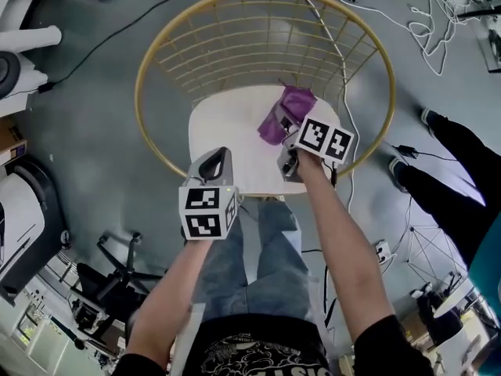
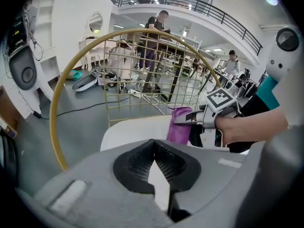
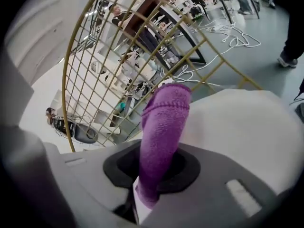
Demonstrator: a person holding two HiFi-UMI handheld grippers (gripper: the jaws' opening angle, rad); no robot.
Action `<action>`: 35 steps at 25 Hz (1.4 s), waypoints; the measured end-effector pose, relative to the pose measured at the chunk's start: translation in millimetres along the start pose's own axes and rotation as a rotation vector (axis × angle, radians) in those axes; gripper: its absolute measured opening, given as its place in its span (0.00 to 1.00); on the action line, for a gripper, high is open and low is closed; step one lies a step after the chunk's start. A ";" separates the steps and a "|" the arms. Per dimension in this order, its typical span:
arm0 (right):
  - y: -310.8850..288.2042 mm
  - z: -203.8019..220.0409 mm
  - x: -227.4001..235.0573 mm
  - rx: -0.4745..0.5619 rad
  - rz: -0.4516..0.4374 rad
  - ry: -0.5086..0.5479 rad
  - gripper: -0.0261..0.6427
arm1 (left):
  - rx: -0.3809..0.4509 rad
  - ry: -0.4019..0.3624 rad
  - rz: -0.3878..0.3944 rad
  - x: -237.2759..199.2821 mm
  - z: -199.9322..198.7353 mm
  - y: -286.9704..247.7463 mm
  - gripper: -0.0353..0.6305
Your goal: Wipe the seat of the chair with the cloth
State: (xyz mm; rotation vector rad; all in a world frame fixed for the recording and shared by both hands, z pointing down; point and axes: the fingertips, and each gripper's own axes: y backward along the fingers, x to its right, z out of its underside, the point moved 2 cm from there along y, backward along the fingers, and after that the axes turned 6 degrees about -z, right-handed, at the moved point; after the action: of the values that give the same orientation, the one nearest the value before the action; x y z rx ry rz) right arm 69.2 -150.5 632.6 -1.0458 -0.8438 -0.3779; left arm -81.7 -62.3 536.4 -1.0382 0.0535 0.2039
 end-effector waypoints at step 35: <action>6.8 87.5 -122.9 -0.181 -0.263 0.261 0.14 | 0.030 0.018 -0.056 -43.2 23.3 35.9 0.05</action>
State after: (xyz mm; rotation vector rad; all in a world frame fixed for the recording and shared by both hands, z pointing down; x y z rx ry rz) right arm -42.2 -84.1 555.2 -1.0264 -0.7212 -0.8087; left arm -132.1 -30.8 523.8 -1.0106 0.0434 0.1427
